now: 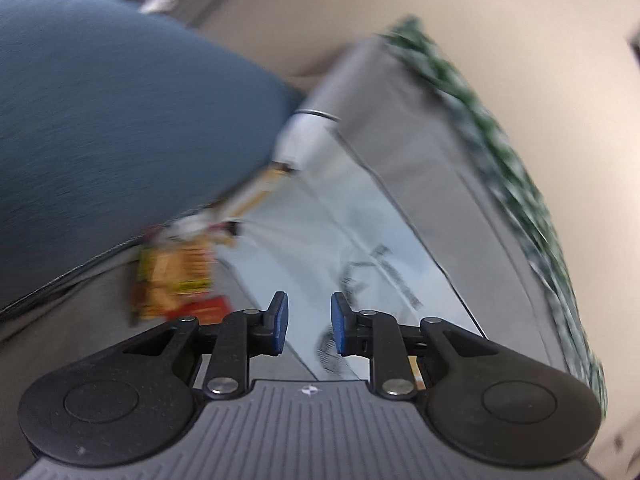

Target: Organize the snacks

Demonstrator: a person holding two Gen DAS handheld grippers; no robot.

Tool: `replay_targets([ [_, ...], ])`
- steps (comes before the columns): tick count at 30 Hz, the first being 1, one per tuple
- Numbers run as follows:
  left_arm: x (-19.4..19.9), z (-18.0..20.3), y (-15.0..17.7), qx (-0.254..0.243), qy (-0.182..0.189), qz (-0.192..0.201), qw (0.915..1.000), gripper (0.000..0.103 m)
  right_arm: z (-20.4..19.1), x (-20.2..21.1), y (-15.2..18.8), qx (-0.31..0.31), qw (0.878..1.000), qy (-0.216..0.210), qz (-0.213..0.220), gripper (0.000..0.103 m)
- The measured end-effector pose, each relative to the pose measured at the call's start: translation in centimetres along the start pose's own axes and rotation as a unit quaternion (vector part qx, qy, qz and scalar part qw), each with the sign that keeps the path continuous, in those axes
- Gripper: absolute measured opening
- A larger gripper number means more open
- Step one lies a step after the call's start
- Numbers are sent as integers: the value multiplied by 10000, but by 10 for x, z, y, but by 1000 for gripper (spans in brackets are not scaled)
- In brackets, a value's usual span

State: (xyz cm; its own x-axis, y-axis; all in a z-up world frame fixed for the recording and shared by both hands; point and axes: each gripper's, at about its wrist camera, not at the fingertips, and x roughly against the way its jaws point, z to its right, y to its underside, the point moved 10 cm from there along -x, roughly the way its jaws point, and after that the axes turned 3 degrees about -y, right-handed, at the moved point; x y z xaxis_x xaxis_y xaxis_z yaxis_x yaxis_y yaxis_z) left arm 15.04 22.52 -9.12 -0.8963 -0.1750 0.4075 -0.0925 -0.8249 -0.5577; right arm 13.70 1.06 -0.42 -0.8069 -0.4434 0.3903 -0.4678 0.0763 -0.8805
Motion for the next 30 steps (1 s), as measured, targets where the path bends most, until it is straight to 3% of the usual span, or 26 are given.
replay_targets([
  [4, -4, -43, -7, 576, -617, 94, 9964, 24, -20, -36, -11, -255, 9973, -372, -586, 29],
  [9, -14, -75, -8, 1020, -1039, -3, 9894, 26, -39, -99, -2, -662, 9859, -490, -1455, 31],
  [11, -17, -85, -7, 1127, -1211, -3, 9862, 30, -46, -130, 10, -743, 9782, -490, -1876, 40],
  [14, -20, -102, -8, 1258, -1490, 34, 9808, 44, -54, -171, 33, -902, 9638, -534, -2452, 53],
  [16, -19, -108, -11, 1136, -1701, 139, 9788, 53, -60, -196, 49, -971, 9542, -529, -2778, 63],
  [19, -20, -109, -16, 1007, -1741, 240, 9793, 62, -68, -228, 68, -965, 9438, -433, -3132, 69],
  [23, -25, -110, -18, 778, -1863, 281, 9790, 63, -84, -260, 90, -845, 9298, -402, -3559, 72],
  [26, -33, -109, -14, 479, -1951, 179, 9795, 63, -95, -274, 103, -435, 9276, -198, -3704, 74],
  [27, -35, -109, -13, 383, -1979, 184, 9793, 63, -99, -277, 105, -241, 9291, -144, -3687, 74],
  [30, -41, -105, -13, 271, -1928, 227, 9806, 59, -102, -277, 105, 164, 9336, 31, -3578, 60],
])
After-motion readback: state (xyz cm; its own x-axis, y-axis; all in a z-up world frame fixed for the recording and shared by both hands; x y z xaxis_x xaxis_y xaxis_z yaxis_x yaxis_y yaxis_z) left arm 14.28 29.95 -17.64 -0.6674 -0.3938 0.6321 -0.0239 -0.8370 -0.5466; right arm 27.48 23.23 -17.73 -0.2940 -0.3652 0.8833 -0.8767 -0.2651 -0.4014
